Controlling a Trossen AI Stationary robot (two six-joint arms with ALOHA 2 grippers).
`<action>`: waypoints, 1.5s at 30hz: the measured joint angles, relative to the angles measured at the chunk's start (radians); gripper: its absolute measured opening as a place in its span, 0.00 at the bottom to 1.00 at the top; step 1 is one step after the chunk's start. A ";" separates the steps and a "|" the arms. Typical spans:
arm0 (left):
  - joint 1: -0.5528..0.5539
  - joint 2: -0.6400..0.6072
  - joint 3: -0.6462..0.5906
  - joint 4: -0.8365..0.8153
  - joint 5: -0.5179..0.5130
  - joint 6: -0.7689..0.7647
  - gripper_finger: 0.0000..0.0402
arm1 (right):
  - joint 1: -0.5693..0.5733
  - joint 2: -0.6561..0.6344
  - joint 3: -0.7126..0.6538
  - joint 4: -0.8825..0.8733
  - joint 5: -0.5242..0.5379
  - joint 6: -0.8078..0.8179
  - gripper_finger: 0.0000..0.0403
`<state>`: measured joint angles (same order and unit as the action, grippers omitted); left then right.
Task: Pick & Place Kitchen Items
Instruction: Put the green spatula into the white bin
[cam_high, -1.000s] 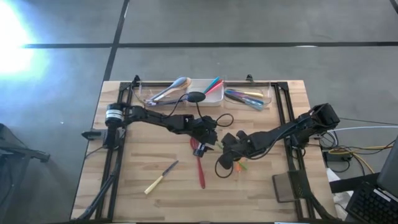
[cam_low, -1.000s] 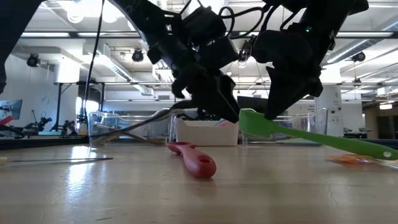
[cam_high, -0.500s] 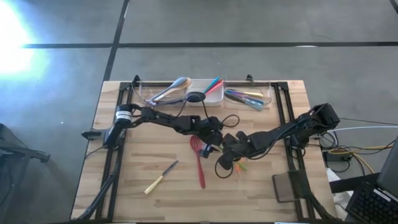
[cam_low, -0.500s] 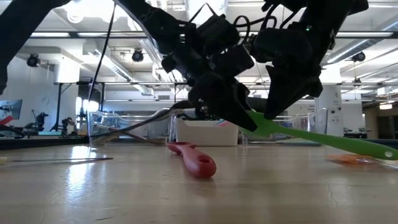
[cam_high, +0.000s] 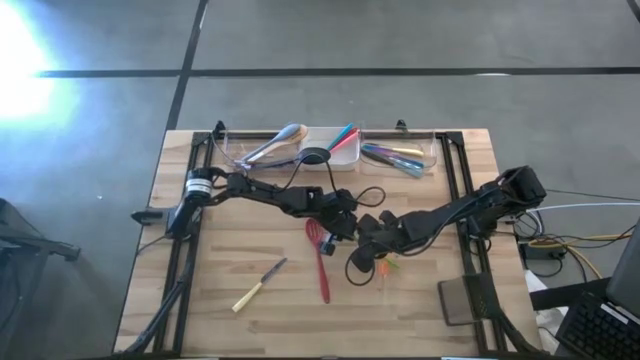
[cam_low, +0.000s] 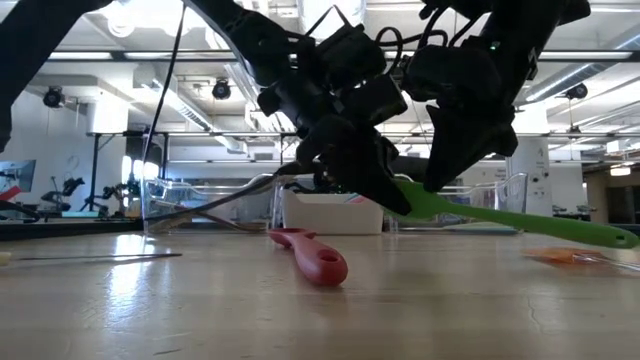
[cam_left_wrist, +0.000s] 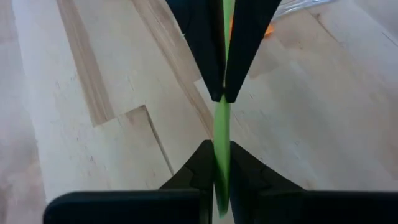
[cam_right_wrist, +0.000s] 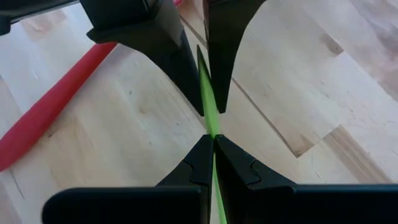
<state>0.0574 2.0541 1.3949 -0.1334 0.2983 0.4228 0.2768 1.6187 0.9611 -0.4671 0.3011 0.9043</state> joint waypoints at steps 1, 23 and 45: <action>0.000 0.000 0.000 -0.002 0.000 -0.006 0.06 | 0.000 -0.004 0.001 -0.001 -0.003 0.000 0.02; 0.076 -0.223 -0.034 -0.025 -0.220 -0.127 0.06 | 0.072 -0.298 -0.027 -0.736 0.156 0.463 0.02; 0.509 -0.357 -0.207 0.290 -0.156 -0.241 0.06 | 0.097 -0.399 -0.198 -0.635 0.227 0.562 0.02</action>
<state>0.5666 1.6970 1.1880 0.1564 0.1421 0.1820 0.3733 1.2201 0.7635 -1.1024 0.5282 1.4660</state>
